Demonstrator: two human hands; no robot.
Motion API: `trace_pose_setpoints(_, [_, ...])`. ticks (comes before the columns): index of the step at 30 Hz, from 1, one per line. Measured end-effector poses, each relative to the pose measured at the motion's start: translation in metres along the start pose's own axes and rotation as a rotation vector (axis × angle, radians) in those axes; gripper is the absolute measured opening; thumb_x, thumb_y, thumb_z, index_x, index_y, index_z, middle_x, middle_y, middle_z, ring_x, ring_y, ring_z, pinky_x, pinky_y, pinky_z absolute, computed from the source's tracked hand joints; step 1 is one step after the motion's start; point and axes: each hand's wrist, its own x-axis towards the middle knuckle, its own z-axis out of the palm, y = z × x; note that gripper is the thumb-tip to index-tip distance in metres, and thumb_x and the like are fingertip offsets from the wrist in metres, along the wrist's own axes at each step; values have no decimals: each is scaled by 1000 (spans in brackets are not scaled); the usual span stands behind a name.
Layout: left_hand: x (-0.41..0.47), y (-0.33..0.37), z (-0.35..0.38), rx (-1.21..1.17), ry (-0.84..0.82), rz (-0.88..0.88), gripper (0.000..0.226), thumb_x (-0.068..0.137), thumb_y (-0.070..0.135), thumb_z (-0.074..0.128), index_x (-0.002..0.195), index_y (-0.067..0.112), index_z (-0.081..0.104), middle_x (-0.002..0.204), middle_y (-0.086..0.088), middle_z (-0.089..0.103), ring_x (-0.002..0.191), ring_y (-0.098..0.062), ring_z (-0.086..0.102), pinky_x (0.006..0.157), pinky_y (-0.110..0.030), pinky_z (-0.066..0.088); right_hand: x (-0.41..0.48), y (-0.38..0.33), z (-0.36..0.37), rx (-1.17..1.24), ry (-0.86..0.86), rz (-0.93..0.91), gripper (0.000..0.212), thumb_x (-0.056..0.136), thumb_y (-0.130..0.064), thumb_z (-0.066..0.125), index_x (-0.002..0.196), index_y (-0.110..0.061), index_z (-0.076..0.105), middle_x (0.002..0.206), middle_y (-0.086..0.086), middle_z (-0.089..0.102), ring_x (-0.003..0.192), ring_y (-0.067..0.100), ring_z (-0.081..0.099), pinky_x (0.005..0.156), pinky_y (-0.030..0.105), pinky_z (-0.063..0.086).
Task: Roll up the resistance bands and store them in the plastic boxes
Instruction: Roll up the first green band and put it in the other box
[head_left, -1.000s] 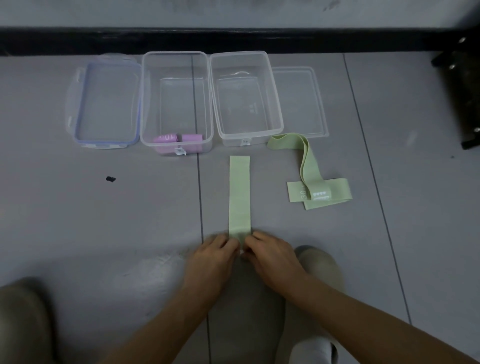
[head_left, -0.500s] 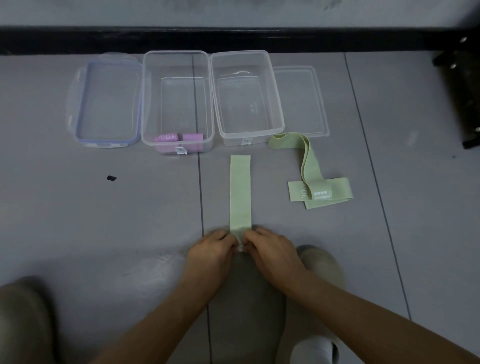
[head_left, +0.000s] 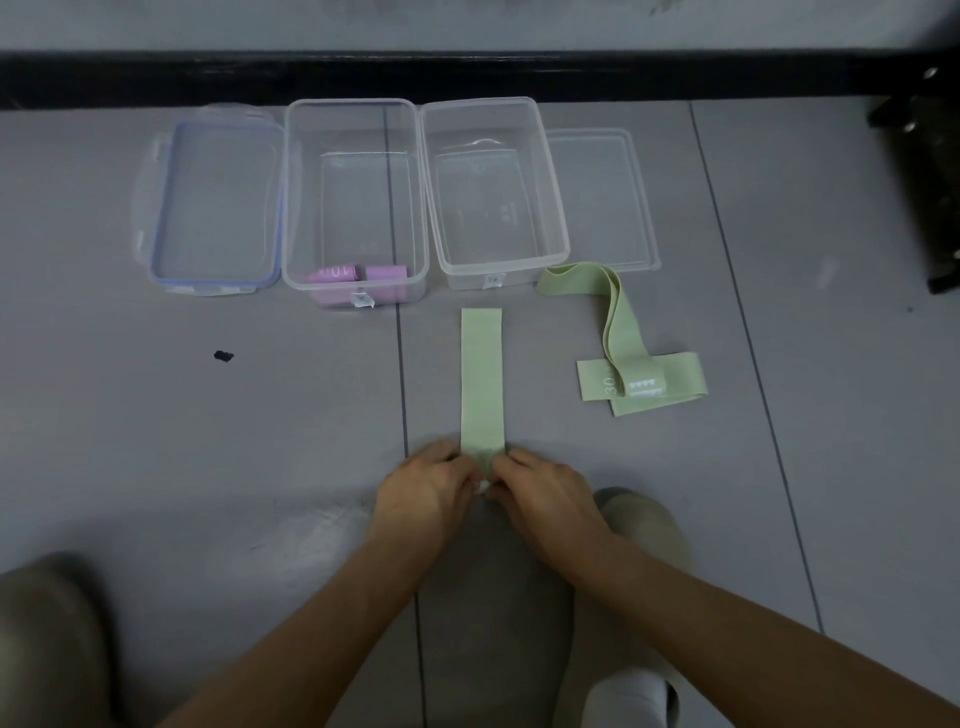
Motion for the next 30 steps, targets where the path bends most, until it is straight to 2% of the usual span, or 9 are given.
trace_pose_setpoints(2, [-7, -6, 7, -4, 83, 94, 24, 89, 33, 50, 80, 22, 69, 83, 1, 64, 68, -21, 62, 55, -31, 53, 2, 0, -2, 43, -27, 32, 7, 93, -28, 57, 97, -22, 60, 98, -1, 61, 86, 25, 62, 65, 37, 48])
trace_pose_setpoints(5, [-11, -11, 10, 8, 120, 152, 18, 91, 33, 56, 89, 22, 69, 91, 0, 66, 76, -20, 63, 61, -32, 55, 4, 1, -2, 63, -25, 40, 8, 96, -28, 53, 97, -22, 59, 99, 0, 60, 89, 24, 61, 69, 37, 47])
trace_pose_setpoints(8, [-9, -11, 9, 17, 111, 145, 17, 90, 31, 57, 90, 21, 70, 92, 0, 66, 78, -22, 65, 62, -33, 56, 2, 1, -1, 69, -11, 39, 7, 96, -29, 52, 99, -24, 55, 101, -1, 62, 88, 25, 62, 68, 39, 50])
trace_pose_setpoints(12, [-3, -9, 5, 4, 54, 87, 25, 86, 33, 49, 88, 22, 71, 88, 1, 67, 73, -22, 66, 60, -30, 55, 4, 1, -4, 33, 27, 17, 8, 97, -30, 49, 96, -24, 54, 94, -1, 59, 74, 26, 61, 58, 37, 48])
trace_pose_setpoints(17, [-1, -6, 3, -29, 64, 20, 20, 85, 31, 49, 79, 21, 66, 83, 1, 64, 73, -23, 62, 60, -34, 54, 6, 2, -9, -74, 26, -31, 17, 91, -36, 52, 92, -21, 59, 89, 0, 58, 64, 26, 61, 48, 34, 45])
trace_pose_setpoints(19, [0, -5, 4, -31, 85, -24, 19, 85, 33, 51, 78, 23, 66, 84, 2, 62, 76, -23, 60, 59, -35, 54, 7, 2, -10, -107, -16, -44, 16, 90, -35, 57, 95, -20, 59, 93, 2, 58, 68, 27, 62, 51, 36, 47])
trace_pose_setpoints(22, [3, -5, 8, -1, 91, -69, 9, 86, 27, 63, 81, 22, 67, 88, 0, 58, 76, -24, 58, 56, -34, 53, 13, 2, -13, -112, -78, -30, 12, 94, -28, 55, 103, -20, 57, 102, 3, 55, 80, 30, 63, 60, 40, 51])
trace_pose_setpoints(26, [7, -5, 10, 55, 105, 10, 22, 87, 32, 49, 83, 21, 68, 85, -1, 64, 73, -26, 63, 56, -35, 55, 17, 0, -18, -70, -81, 16, 15, 98, -28, 49, 107, -22, 59, 108, 1, 56, 90, 28, 62, 69, 40, 51])
trace_pose_setpoints(30, [5, -10, 6, 40, 140, 64, 18, 87, 29, 54, 80, 19, 67, 84, -1, 63, 74, -25, 62, 58, -36, 53, 18, 1, -19, -42, -92, 33, 17, 99, -28, 47, 108, -22, 59, 110, 1, 56, 94, 26, 61, 73, 39, 49])
